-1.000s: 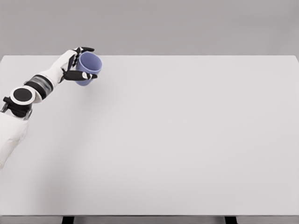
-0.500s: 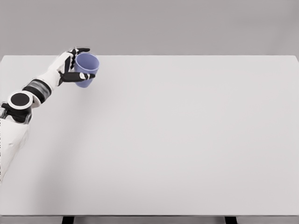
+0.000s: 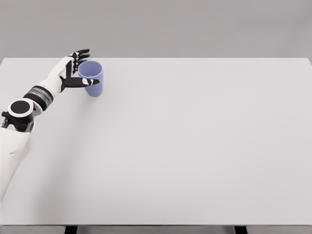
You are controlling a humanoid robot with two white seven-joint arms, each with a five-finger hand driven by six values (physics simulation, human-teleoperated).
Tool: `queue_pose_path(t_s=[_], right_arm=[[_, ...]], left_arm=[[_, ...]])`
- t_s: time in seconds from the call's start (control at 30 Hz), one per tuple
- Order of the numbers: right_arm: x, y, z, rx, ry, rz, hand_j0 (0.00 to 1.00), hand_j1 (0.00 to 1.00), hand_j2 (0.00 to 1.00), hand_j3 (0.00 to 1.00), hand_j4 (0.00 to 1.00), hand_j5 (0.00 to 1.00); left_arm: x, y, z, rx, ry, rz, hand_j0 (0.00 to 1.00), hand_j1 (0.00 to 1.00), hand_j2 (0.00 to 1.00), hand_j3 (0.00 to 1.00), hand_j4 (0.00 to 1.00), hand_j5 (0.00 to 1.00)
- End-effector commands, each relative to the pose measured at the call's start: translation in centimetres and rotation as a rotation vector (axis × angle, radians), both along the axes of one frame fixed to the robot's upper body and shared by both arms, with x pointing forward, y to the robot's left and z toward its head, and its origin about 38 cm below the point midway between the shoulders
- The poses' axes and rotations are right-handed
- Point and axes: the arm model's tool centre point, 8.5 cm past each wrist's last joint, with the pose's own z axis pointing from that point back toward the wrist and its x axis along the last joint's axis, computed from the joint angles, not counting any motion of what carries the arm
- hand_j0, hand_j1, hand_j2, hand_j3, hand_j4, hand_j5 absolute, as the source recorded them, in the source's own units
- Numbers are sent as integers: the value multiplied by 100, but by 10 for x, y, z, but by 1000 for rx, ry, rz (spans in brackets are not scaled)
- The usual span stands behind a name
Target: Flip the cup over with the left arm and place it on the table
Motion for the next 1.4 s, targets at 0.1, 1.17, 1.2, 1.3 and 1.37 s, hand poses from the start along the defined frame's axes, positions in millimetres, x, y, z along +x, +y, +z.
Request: queue_pose_path(t_s=[0.1, 1.17, 1.2, 1.3, 1.37], right_arm=[[0, 0, 0, 0, 0, 0, 100, 100, 100, 100, 100, 100], [0, 0, 0, -1, 0, 0, 100, 100, 100, 100, 100, 100], [0, 0, 0, 0, 0, 0, 100, 100, 100, 100, 100, 100], [0, 0, 0, 0, 0, 0, 100, 100, 100, 100, 100, 100], [0, 0, 0, 0, 0, 0, 100, 100, 100, 100, 100, 100]], left_arm=[[0, 1, 2, -1, -9, -3, 100, 100, 100, 100, 100, 100], [-4, 16, 6, 47, -17, 10, 100, 100, 100, 100, 100, 100], [-4, 18, 7, 51, -17, 12, 100, 100, 100, 100, 100, 100], [-5, 23, 7, 59, -16, 17, 100, 100, 100, 100, 100, 100], [-5, 31, 9, 75, -16, 26, 100, 100, 100, 100, 100, 100]])
